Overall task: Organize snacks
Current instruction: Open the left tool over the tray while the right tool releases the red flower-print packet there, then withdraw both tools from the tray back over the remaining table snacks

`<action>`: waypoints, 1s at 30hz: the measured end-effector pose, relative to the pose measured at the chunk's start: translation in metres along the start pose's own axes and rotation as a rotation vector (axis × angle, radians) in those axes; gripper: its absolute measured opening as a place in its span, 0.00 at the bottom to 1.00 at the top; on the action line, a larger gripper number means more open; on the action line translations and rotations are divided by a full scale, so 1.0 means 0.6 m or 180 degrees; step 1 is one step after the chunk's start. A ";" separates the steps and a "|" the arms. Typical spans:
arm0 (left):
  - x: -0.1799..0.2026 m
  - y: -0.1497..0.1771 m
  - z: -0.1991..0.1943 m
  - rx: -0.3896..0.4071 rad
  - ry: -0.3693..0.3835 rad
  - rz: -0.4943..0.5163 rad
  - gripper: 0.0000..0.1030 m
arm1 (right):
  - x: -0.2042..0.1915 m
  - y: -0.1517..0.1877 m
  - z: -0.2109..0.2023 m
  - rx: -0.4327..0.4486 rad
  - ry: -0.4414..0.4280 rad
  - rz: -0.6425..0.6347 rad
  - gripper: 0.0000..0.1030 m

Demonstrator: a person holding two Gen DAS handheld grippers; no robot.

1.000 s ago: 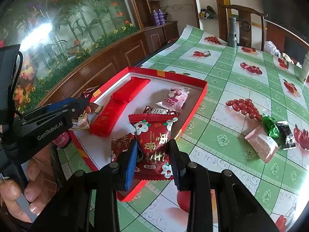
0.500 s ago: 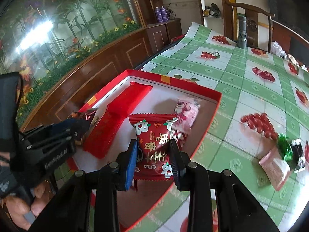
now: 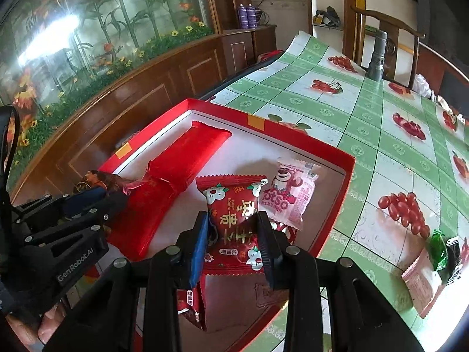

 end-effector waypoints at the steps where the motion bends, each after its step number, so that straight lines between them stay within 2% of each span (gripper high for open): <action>1: -0.002 0.000 -0.003 0.0010 0.0046 -0.0021 0.42 | 0.000 0.000 -0.002 0.0009 0.0004 0.0003 0.31; 2: -0.003 0.000 -0.005 0.0017 0.0065 -0.0028 0.46 | 0.001 0.002 -0.007 0.0027 0.0014 0.0002 0.32; 3: -0.003 0.000 -0.009 0.0032 0.0058 -0.0039 0.55 | 0.001 0.004 -0.011 0.0040 0.0026 0.0003 0.33; 5: -0.002 0.001 -0.022 0.0096 0.0089 -0.0050 0.67 | 0.005 0.009 -0.022 0.0064 0.0079 0.0017 0.41; 7: 0.001 0.001 -0.033 0.0146 0.0117 -0.0045 0.68 | 0.007 0.016 -0.034 0.0103 0.0118 0.0021 0.52; 10: 0.011 0.003 -0.052 0.0214 0.0128 -0.0011 0.68 | 0.015 0.031 -0.059 0.0178 0.0160 0.0055 0.54; 16: 0.038 0.012 -0.078 0.0261 0.0216 0.0058 0.69 | 0.050 0.067 -0.111 0.0309 0.0470 0.0200 0.64; 23: 0.104 0.032 -0.107 0.0312 0.0295 0.0298 0.75 | 0.118 0.121 -0.168 0.0433 0.0879 0.0497 0.67; 30: 0.181 0.056 -0.133 0.0343 0.0358 0.0583 0.78 | 0.180 0.172 -0.207 0.0497 0.1011 0.0785 0.68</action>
Point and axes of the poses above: each gripper's, at about its wrist camera, not at the fingertips, and z roughly the way its jaws point, x to its right, y to its underside, the point moved 2 cm from there along z, roughly the way its jaws point, and after that the axes turned 14 degrees about -x, right-handed, at the moved point
